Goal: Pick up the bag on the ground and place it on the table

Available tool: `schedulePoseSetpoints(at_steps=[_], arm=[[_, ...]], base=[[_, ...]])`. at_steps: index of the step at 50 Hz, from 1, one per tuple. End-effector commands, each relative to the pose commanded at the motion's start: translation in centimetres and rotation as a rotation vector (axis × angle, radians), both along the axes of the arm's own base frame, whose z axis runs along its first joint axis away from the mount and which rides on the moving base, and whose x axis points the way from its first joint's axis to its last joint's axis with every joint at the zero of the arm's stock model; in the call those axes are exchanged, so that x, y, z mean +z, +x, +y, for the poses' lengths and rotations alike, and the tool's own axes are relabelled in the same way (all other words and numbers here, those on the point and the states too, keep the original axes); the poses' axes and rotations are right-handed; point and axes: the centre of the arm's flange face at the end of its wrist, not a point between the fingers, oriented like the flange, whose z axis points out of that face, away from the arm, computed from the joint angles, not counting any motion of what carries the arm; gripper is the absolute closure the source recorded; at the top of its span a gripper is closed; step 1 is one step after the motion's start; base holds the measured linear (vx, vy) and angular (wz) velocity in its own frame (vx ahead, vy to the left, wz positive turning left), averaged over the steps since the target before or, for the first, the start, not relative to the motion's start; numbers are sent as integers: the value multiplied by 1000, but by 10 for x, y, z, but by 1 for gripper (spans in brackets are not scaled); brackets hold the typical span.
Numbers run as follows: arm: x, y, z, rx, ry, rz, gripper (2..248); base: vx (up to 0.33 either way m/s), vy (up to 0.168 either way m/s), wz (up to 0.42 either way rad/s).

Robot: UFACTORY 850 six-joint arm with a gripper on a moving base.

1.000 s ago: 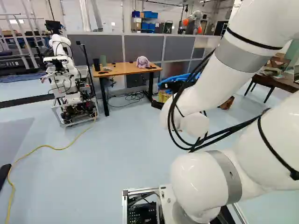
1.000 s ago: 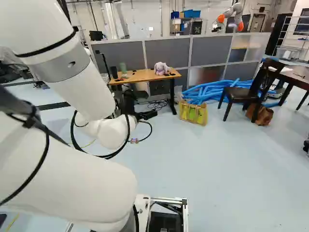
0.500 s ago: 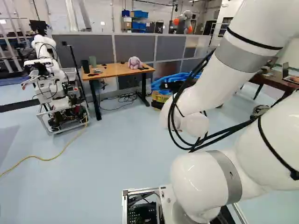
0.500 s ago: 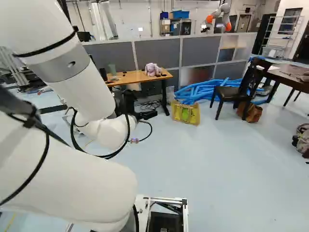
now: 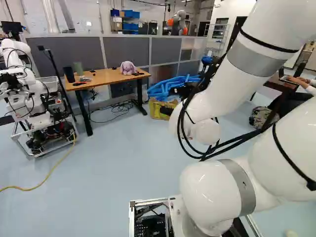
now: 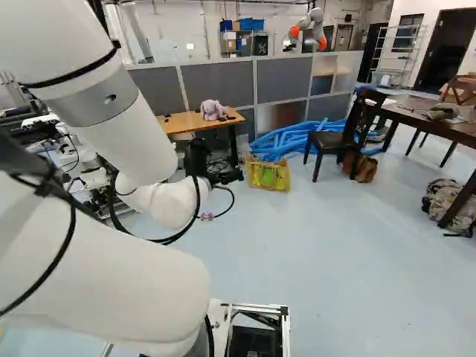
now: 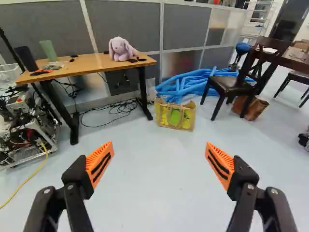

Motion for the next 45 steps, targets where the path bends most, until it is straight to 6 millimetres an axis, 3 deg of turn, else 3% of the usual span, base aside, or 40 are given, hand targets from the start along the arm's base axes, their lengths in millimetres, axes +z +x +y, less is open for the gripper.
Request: schedulePoseSetpoints(at_steps=[12, 45], arm=[[0, 0, 0, 0, 0, 0, 3], [0, 0, 0, 0, 0, 0, 3]], base=[[139, -44, -230], [146, -1, -15]])
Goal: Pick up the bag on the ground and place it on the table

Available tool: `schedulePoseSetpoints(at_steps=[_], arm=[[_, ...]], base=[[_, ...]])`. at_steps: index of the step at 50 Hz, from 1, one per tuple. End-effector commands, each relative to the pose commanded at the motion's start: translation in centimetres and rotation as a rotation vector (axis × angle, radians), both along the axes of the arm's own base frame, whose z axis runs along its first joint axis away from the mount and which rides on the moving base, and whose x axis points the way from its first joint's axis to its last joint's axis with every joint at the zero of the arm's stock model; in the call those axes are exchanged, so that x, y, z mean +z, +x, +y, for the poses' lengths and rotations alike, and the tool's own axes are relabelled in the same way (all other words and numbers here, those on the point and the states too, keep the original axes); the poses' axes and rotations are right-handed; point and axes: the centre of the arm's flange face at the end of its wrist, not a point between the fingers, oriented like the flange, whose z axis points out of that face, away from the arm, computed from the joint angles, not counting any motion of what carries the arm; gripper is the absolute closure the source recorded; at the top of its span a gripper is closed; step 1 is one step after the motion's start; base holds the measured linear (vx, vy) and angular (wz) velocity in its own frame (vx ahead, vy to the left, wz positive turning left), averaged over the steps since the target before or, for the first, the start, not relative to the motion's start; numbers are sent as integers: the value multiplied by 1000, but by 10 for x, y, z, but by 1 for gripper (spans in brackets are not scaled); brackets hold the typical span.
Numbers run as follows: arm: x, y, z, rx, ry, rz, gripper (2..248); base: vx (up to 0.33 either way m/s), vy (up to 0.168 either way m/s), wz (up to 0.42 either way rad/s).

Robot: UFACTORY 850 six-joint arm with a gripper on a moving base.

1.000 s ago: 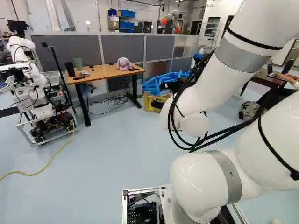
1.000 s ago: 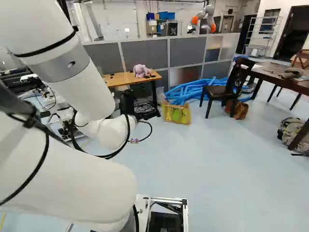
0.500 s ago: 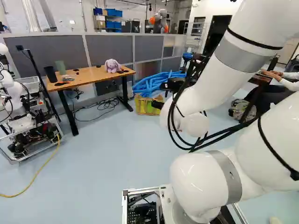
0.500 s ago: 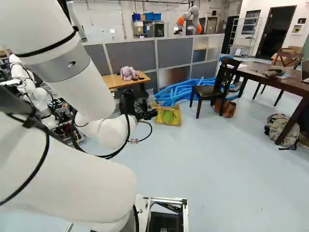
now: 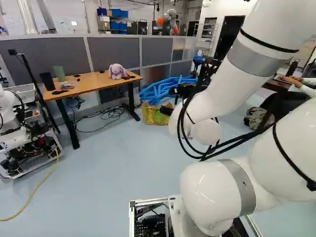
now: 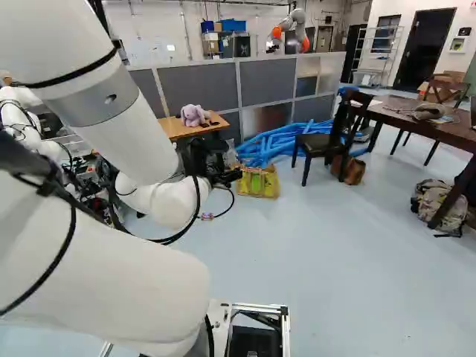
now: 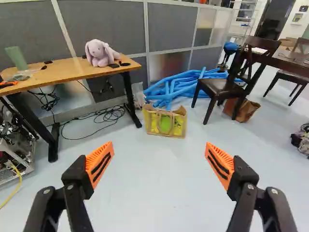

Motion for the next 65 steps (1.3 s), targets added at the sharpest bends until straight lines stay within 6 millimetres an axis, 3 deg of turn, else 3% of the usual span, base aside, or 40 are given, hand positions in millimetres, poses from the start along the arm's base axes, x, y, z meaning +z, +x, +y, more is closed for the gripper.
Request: schedulePoseSetpoints(at_steps=[65], arm=[[0, 0, 0, 0, 0, 0, 3]], base=[[194, -61, 3]])
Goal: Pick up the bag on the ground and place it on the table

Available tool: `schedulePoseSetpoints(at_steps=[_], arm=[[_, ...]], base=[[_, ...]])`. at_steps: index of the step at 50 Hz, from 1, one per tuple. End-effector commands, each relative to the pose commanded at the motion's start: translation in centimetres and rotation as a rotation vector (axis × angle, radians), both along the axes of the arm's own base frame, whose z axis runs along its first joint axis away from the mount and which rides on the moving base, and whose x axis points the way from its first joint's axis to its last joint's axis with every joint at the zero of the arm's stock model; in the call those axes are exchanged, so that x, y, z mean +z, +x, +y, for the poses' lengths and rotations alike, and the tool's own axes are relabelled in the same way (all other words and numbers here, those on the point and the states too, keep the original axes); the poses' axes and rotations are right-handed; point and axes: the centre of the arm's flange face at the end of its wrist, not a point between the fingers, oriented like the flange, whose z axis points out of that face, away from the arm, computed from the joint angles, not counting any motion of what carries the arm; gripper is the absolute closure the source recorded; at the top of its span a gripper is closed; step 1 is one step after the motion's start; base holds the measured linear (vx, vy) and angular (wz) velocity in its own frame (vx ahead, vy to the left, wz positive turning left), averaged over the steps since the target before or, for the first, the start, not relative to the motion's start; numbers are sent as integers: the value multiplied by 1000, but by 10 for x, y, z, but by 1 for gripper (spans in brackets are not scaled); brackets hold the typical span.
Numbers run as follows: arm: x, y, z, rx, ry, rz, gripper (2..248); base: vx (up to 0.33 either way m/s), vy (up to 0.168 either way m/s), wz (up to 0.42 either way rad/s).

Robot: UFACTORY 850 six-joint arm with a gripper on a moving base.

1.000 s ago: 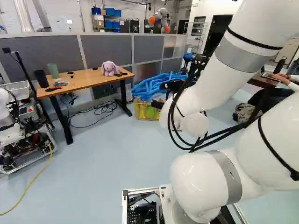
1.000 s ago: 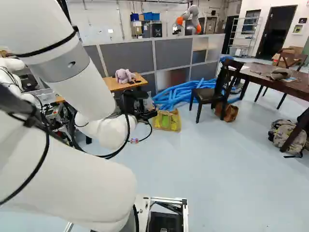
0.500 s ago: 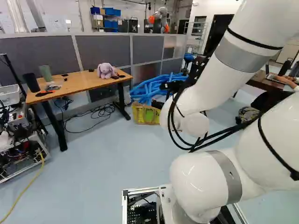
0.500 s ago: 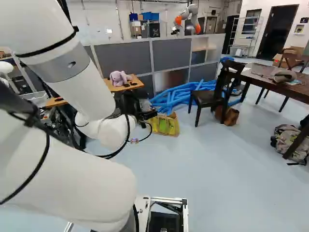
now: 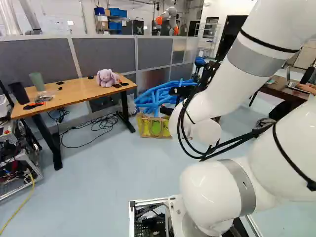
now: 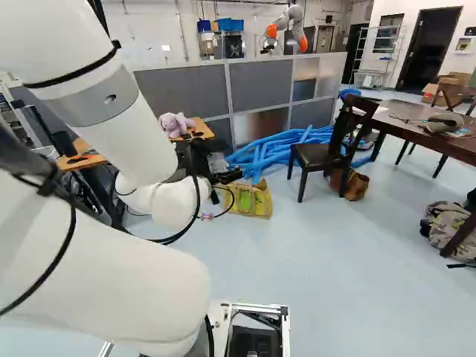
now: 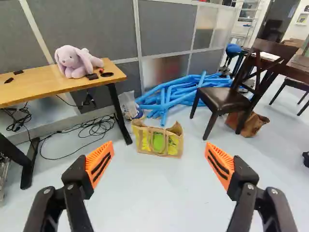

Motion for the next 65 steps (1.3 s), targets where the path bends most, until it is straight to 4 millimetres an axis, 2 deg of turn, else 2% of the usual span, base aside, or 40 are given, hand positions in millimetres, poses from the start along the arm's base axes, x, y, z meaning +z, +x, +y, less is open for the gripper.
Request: schedulePoseSetpoints(at_steps=[65], arm=[[0, 0, 0, 0, 0, 0, 3]], base=[[209, -76, 3]])
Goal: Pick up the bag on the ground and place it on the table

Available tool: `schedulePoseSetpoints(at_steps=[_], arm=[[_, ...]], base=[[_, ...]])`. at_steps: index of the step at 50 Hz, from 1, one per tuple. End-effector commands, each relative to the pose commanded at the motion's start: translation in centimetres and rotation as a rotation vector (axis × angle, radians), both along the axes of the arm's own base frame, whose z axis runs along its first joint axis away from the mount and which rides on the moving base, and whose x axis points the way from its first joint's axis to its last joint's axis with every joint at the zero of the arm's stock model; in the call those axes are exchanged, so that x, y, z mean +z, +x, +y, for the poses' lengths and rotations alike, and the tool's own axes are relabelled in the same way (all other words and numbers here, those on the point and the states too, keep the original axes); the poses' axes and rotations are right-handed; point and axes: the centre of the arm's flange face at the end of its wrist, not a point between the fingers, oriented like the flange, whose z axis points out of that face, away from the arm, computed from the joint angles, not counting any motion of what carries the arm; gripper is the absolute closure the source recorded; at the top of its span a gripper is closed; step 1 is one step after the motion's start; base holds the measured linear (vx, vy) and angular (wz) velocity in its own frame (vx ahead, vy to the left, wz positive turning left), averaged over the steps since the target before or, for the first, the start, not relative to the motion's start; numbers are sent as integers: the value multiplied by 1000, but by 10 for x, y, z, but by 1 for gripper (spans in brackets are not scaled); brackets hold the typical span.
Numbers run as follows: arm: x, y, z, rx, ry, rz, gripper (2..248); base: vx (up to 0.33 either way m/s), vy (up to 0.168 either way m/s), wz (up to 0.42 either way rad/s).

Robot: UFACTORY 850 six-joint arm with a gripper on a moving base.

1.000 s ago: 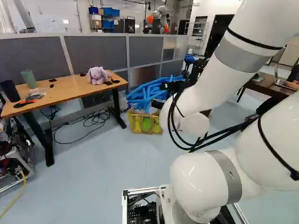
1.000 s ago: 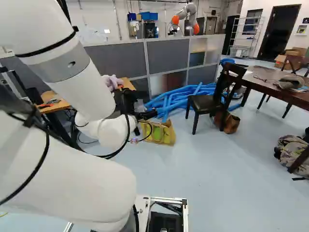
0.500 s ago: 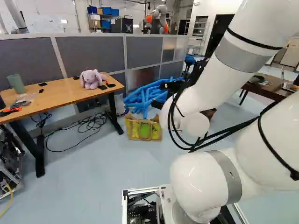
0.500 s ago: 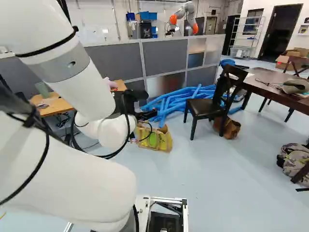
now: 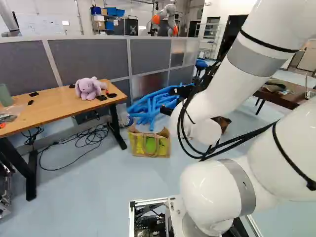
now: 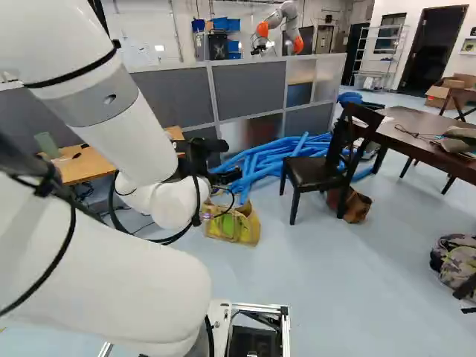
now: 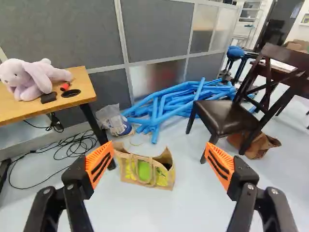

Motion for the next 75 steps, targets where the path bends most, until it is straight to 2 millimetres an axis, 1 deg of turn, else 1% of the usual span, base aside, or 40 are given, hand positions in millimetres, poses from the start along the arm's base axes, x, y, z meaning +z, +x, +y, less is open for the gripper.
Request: schedulePoseSetpoints(at_steps=[36, 49, 59, 75], arm=[[0, 0, 0, 0, 0, 0, 3], [0, 0, 0, 0, 0, 0, 3], [0, 0, 0, 0, 0, 0, 3], [0, 1, 0, 0, 0, 1, 3]], base=[[210, -24, 186], [220, -56, -17], [174, 1, -22], [28, 0, -4]])
